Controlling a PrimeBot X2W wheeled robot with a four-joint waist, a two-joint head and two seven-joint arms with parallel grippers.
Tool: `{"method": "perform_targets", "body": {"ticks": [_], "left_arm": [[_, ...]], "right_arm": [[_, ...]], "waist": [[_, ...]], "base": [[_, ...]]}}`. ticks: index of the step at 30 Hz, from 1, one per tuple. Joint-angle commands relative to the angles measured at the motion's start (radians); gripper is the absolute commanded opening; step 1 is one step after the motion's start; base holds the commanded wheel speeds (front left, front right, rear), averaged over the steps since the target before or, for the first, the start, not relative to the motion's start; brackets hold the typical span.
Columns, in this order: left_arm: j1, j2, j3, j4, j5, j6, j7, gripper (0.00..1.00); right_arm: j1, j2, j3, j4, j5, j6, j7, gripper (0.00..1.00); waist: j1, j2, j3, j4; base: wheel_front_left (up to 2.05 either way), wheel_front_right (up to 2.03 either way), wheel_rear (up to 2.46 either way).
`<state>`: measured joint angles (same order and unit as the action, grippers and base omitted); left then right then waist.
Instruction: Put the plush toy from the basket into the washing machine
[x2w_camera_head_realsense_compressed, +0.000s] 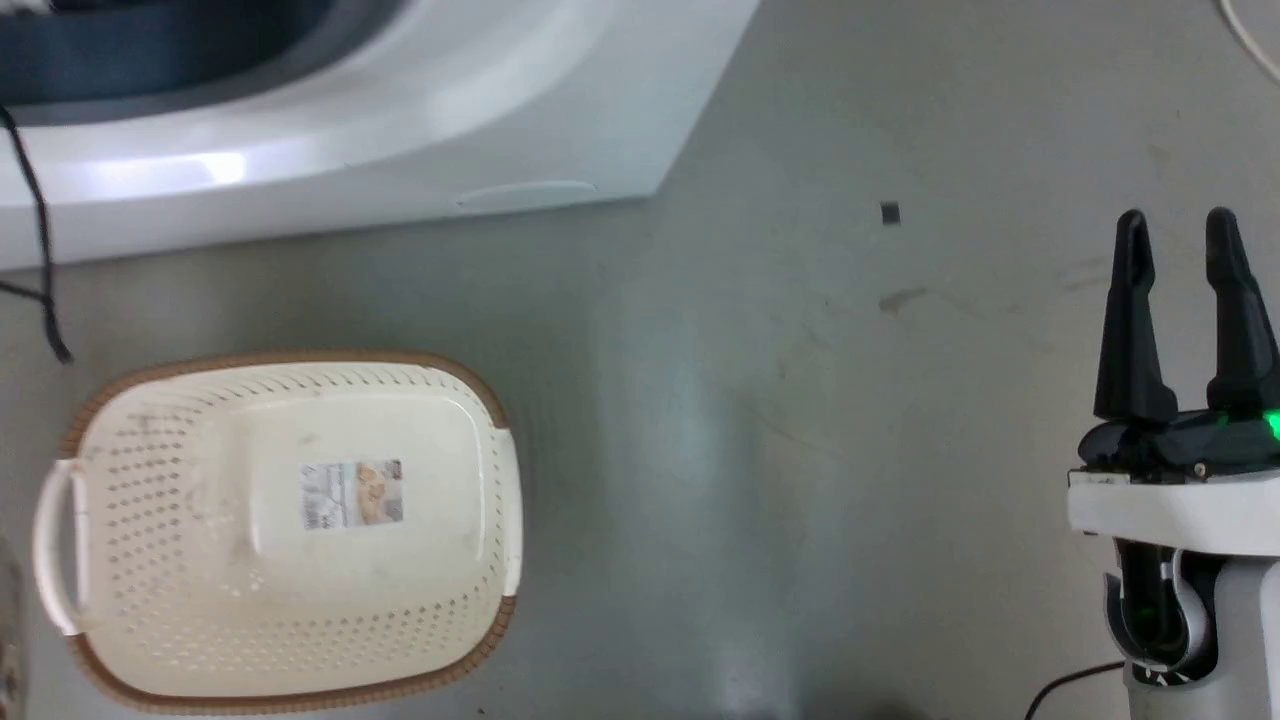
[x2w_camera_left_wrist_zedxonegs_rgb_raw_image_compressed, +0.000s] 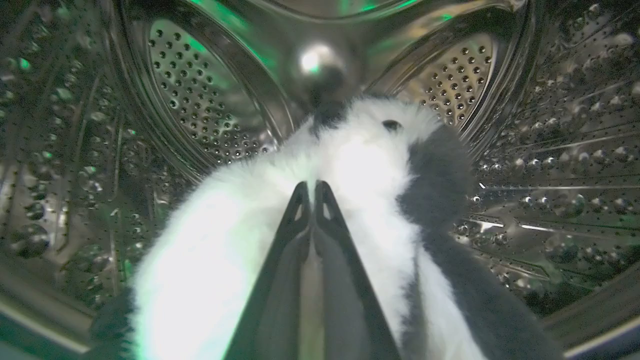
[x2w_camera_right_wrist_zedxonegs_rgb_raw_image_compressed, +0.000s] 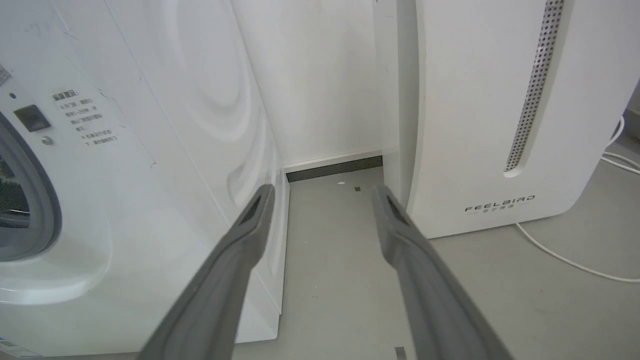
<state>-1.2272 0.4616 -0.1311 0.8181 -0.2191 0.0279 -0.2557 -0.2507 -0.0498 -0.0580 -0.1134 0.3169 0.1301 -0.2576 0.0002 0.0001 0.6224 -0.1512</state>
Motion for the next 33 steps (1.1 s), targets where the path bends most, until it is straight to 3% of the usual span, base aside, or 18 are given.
{"method": "perform_targets", "body": {"ticks": [1, 7, 12, 14, 19, 25, 33], "left_arm": [[-0.066, 0.016, 0.001, 0.010, 0.016, 0.011, -0.006, 0.00], [-0.212, 0.044, -0.002, 0.061, 0.043, 0.023, -0.006, 0.00], [-0.234, 0.045, 0.001, 0.071, 0.055, 0.031, -0.006, 0.00], [-0.221, 0.046, 0.010, 0.072, 0.055, 0.042, -0.006, 1.00], [-0.180, 0.037, 0.027, 0.066, 0.041, 0.029, -0.006, 1.00], [-0.061, -0.018, 0.056, 0.010, 0.028, 0.019, -0.006, 1.00], [0.265, -0.118, 0.110, -0.157, 0.049, 0.064, -0.006, 1.00]], "right_arm": [[-0.025, 0.000, 0.001, -0.012, 0.008, 0.001, -0.004, 1.00], [-0.050, 0.000, 0.004, -0.025, 0.021, 0.001, -0.004, 1.00], [-0.051, 0.000, 0.002, -0.029, 0.021, 0.001, -0.004, 1.00], [-0.053, 0.000, 0.004, -0.029, 0.019, 0.001, -0.004, 1.00], [-0.060, 0.000, 0.002, -0.031, 0.009, 0.001, -0.004, 1.00], [-0.056, 0.000, -0.008, -0.013, -0.020, 0.001, -0.004, 1.00], [-0.013, 0.000, 0.013, 0.021, -0.069, 0.001, -0.004, 1.00]], "waist": [[-0.0002, -0.0001, 0.103, -0.058], [-0.0002, -0.0001, 0.177, -0.086], [-0.0002, -0.0001, 0.195, -0.086], [-0.0002, -0.0001, 0.195, -0.082], [-0.0002, -0.0001, 0.183, -0.064], [-0.0002, -0.0001, 0.112, -0.021], [-0.0002, -0.0001, -0.059, 0.040]], "base": [[0.00, 0.00, 0.00], [0.00, 0.00, 0.00], [0.00, 0.00, 0.00], [0.00, 0.00, 0.00], [0.00, 0.00, 0.00], [0.00, 0.00, 0.00], [0.00, 0.00, 0.00]]}}
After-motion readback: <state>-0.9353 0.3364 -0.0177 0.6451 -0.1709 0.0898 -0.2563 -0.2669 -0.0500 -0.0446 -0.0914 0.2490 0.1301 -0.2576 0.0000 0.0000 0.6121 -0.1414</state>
